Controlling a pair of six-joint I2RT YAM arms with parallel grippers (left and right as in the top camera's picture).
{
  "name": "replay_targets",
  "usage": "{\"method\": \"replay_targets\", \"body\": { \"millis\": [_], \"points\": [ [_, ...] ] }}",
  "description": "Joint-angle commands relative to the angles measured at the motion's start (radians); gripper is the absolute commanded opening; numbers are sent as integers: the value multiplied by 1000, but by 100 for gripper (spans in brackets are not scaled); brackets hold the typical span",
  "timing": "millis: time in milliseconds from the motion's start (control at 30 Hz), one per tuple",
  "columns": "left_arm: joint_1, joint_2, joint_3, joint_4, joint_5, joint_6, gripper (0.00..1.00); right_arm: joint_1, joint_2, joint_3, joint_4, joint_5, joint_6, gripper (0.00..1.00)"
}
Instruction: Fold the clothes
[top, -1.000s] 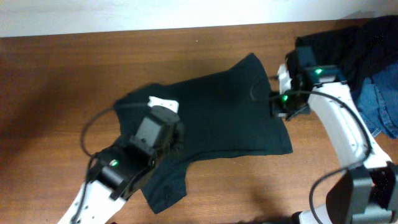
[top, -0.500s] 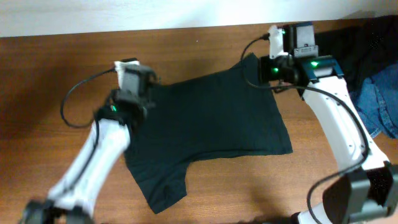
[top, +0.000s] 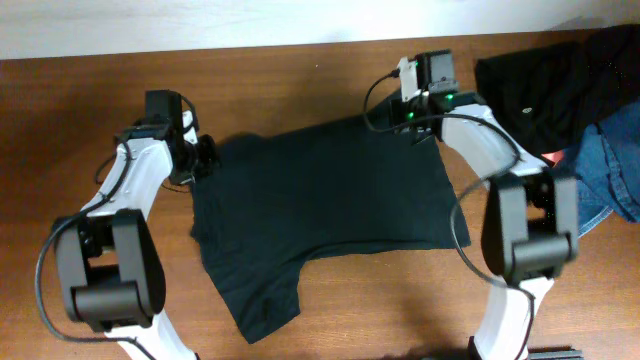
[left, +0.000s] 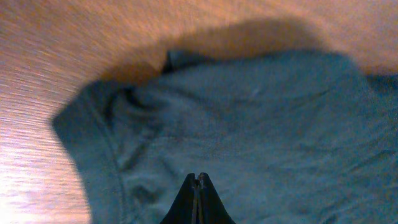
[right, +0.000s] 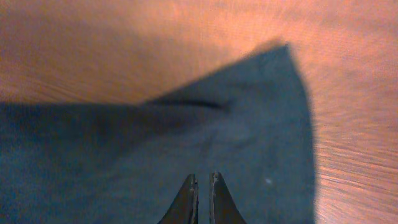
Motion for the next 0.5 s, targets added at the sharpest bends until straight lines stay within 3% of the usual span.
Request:
{"method": "replay_targets", "body": {
  "millis": [0, 467],
  "points": [
    [-1, 51, 20, 7, 45, 16, 0, 6, 70, 13, 22, -13, -28, 4],
    [-1, 95, 20, 64, -68, 16, 0, 6, 101, 13, 74, -8, -28, 4]
  ]
}}
